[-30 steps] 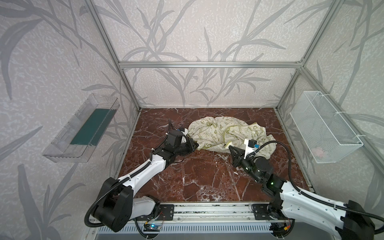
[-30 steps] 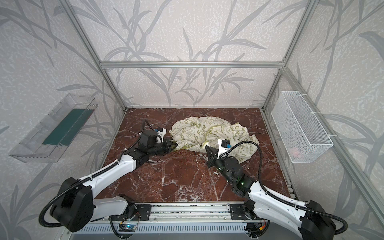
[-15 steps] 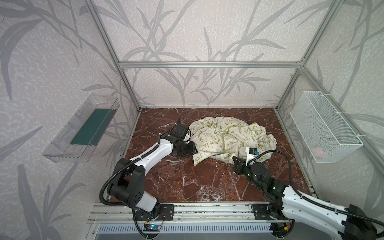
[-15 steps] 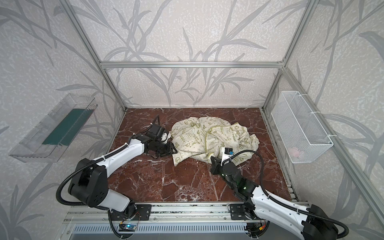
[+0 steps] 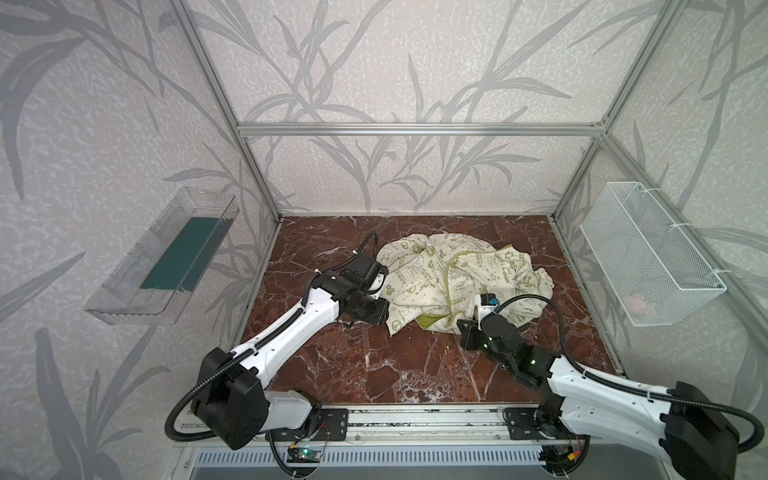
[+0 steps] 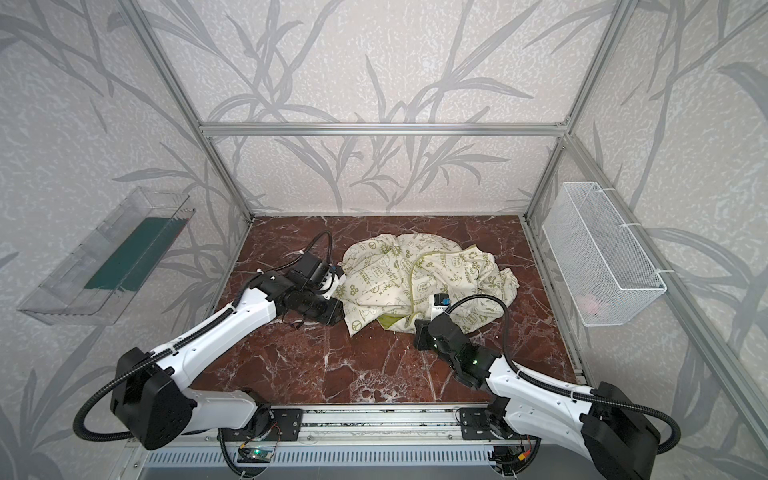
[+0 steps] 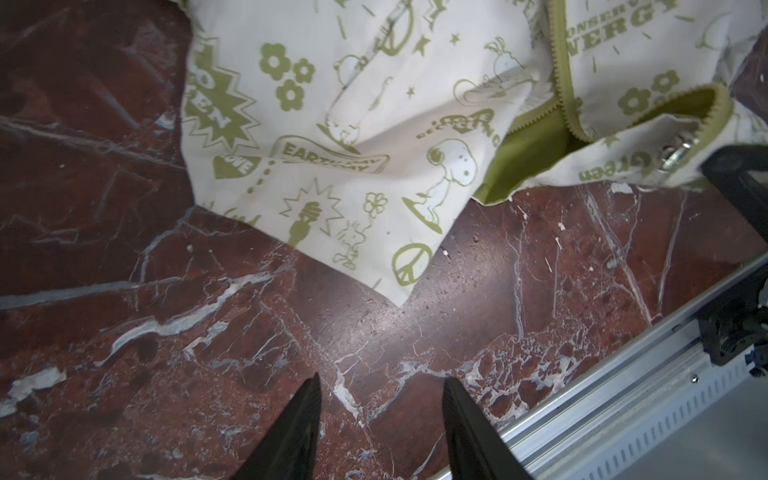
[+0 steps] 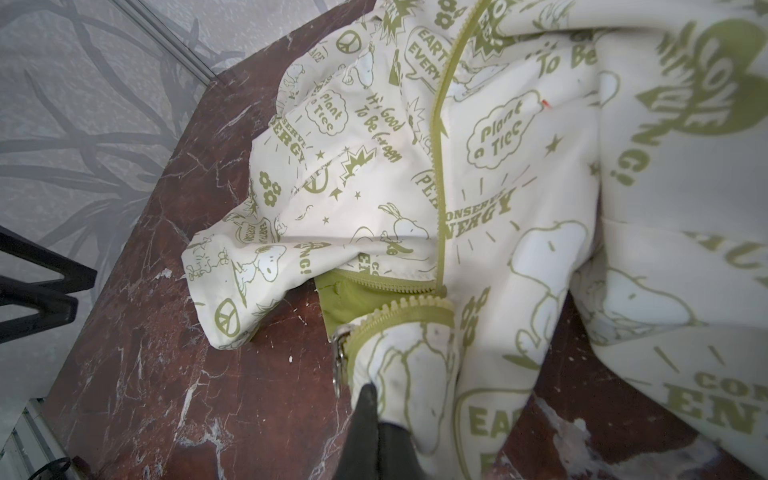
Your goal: Zip up the jacket
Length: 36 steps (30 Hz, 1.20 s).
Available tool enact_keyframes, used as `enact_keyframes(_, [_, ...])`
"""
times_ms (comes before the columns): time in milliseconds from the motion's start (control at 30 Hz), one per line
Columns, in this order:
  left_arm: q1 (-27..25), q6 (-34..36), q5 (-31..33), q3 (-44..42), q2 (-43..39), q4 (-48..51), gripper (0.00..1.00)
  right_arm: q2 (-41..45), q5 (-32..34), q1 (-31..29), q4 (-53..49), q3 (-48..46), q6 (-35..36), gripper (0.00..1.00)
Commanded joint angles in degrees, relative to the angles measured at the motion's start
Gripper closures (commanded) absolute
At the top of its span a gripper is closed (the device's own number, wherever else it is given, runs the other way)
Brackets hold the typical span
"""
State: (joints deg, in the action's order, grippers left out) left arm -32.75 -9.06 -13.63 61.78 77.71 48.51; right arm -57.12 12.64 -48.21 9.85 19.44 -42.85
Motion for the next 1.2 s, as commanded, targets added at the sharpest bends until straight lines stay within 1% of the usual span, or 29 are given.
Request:
enact_keyframes(0, [-3.4,4.7,1.4,-0.2,2.8,-0.7,0.48,-0.4,0.0,-0.2,1.6,1.2,0.3,1.0])
enact_keyframes(133, [-7.1,6.6,5.7,0.2,6.8,-3.0,0.47,0.5,1.0,-0.1,0.8,0.6,-0.2,1.0])
enact_keyframes(300, [-10.0,7.2,10.3,0.5,12.0,-5.6,0.47,2.7,2.2,-0.1,-0.7,0.2,-0.6,1.0])
enact_keyframes(400, [-10.5,7.2,10.1,0.8,15.3,-6.7,0.47,4.1,3.2,-0.1,-2.2,0.1,-0.2,1.0])
enact_keyframes(567, [-11.4,6.3,14.9,-0.2,18.4,-9.9,0.48,6.5,4.7,-0.1,-3.9,-0.4,0.0,1.0])
enact_keyframes(700, [-11.4,6.1,16.7,1.4,21.6,-9.2,0.52,8.0,5.5,-0.1,-5.3,-0.6,-0.2,1.0])
enact_keyframes(833, [-11.4,5.4,16.9,1.9,23.9,-8.6,0.62,9.8,6.1,-0.1,-7.2,-0.6,-0.6,1.0])
enact_keyframes(900, [-11.4,5.3,17.0,1.9,24.3,-8.2,0.71,10.6,6.2,-0.1,-8.2,-0.6,-0.6,1.0])
enact_keyframes(967, [-11.4,5.1,16.1,2.2,23.9,-7.9,0.81,11.3,6.2,-0.1,-8.9,-0.7,-0.4,1.0])
enact_keyframes(1033, [-11.3,4.5,14.3,2.6,22.8,-7.6,0.87,11.8,5.9,-0.1,-9.2,-0.8,-0.2,1.0])
enact_keyframes(1067, [-11.2,4.2,13.3,2.8,22.1,-7.5,0.88,11.9,5.8,-0.1,-9.1,-0.9,-0.2,1.0])
enact_keyframes(1100, [-11.2,3.9,12.6,3.1,21.5,-7.2,0.86,12.0,5.6,-0.1,-9.1,-0.8,-0.3,1.0])
enact_keyframes(1167, [-10.8,2.9,11.5,3.5,20.6,-7.0,0.71,12.0,5.4,-0.1,-8.9,-0.7,0.2,1.0])
